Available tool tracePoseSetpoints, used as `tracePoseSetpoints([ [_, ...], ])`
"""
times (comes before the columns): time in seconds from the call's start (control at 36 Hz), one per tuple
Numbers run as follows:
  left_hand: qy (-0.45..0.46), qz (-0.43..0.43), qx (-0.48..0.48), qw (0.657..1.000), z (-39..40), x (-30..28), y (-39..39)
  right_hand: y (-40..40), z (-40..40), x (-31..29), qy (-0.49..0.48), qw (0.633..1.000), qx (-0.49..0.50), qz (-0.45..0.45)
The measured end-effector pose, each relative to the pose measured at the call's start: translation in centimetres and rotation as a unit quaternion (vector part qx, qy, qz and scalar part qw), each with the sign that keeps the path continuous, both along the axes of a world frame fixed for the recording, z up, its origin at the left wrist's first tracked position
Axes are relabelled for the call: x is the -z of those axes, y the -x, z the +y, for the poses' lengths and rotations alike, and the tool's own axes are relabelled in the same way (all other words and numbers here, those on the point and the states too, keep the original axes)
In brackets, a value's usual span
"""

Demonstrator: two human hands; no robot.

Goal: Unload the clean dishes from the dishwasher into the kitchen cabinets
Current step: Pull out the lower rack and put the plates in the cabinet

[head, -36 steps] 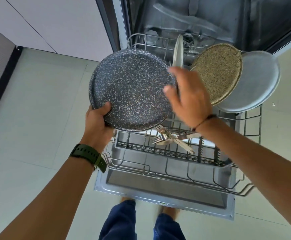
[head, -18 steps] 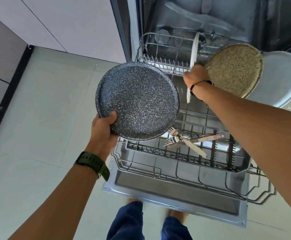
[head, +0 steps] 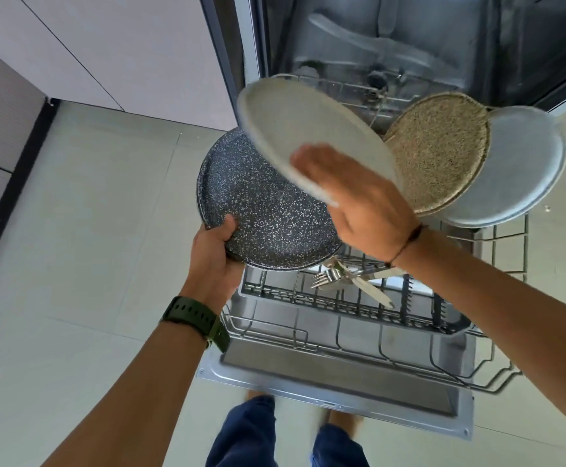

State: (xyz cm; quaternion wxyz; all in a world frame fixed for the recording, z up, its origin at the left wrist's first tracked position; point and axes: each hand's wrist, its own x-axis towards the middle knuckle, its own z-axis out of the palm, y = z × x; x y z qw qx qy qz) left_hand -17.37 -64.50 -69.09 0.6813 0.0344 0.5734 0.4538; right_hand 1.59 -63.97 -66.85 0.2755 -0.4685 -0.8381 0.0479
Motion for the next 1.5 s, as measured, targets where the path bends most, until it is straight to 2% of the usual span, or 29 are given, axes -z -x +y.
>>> tracePoseSetpoints([
  [0.11,0.002,-0.024,-0.015,1.000,0.2,-0.6,-0.7,0.1,-2.2,1.0,-0.046,0.986,-0.107,-0.122],
  [0.22,-0.005,-0.012,0.008,1.000,0.1,-1.0,-1.1,-0.6,-3.3,1.9,-0.080,0.972,-0.128,-0.182],
  [0.31,-0.018,0.037,0.040,0.998,0.0,-1.1,-1.1,-1.3,-3.9,2.3,-0.070,0.961,-0.133,-0.231],
  [0.39,-0.005,0.049,0.042,0.998,0.1,-0.7,-1.0,-1.7,-4.3,2.3,-0.017,0.955,-0.148,-0.258],
  [0.44,0.024,0.025,0.024,0.999,0.2,-0.5,-1.0,-1.9,-4.4,2.3,0.027,0.954,-0.160,-0.252],
  [0.5,0.023,0.040,0.029,0.999,0.2,-0.6,-0.9,-2.0,-4.5,2.2,0.056,0.956,-0.160,-0.241],
  [0.58,0.002,0.096,0.069,0.993,-0.1,-0.7,-0.4,-2.4,-4.3,1.3,0.048,0.966,-0.080,-0.241],
  [0.64,-0.001,0.124,0.091,0.988,-0.3,-0.6,0.0,-3.1,-3.6,1.1,0.069,0.979,0.046,-0.188],
  [0.67,0.002,0.123,0.091,0.988,-0.3,-0.5,0.0,-3.7,-3.1,1.1,0.100,0.979,0.114,-0.132],
  [0.69,0.005,0.121,0.086,0.989,-0.3,-0.6,0.0,-4.1,-2.7,1.0,0.144,0.973,0.175,-0.051],
  [0.72,0.007,0.123,0.085,0.989,-0.3,-0.6,0.0,-4.5,-2.2,1.0,0.211,0.950,0.223,0.058],
  [0.75,0.008,0.126,0.087,0.988,-0.4,-0.5,-0.1,-4.8,-1.8,0.9,0.293,0.903,0.260,0.175],
  [0.78,0.008,0.127,0.089,0.988,-0.4,-0.5,-0.2,-5.0,-1.6,0.9,0.377,0.833,0.285,0.287],
  [0.83,0.013,0.115,0.084,0.990,-0.3,-0.6,-0.5,-5.3,-1.4,1.3,0.514,0.661,0.291,0.463],
  [0.86,0.017,0.107,0.084,0.991,-0.2,-0.6,-0.6,-5.4,-1.5,1.5,0.545,0.596,0.281,0.519],
  [0.89,0.018,0.101,0.088,0.991,-0.2,-0.7,-0.7,-5.3,-1.5,1.9,0.557,0.555,0.274,0.553],
  [0.92,0.017,0.097,0.094,0.991,-0.2,-0.9,-0.9,-5.1,-1.7,2.1,0.557,0.538,0.275,0.570],
  [1.03,-0.020,0.094,0.113,0.989,-0.2,-1.5,-1.8,-4.4,-2.1,3.0,0.518,0.519,0.295,0.612],
  [1.11,-0.050,-0.028,0.139,0.989,0.0,-1.5,-1.7,-4.2,-2.4,3.5,0.502,0.507,0.289,0.639],
  [1.22,-0.043,-0.092,0.148,0.984,0.3,-1.3,-1.1,-4.1,-2.8,4.0,0.485,0.495,0.299,0.656],
  [1.31,-0.074,-0.037,0.181,0.980,0.1,-1.6,-1.3,-4.2,-3.0,4.3,0.482,0.500,0.305,0.651],
  [1.39,-0.057,0.029,0.179,0.982,0.0,-1.8,-1.9,-4.3,-2.9,4.2,0.476,0.510,0.317,0.643],
  [1.5,-0.044,0.027,0.132,0.990,-0.3,-1.4,-2.4,-4.7,-2.7,3.6,0.471,0.527,0.280,0.649],
])
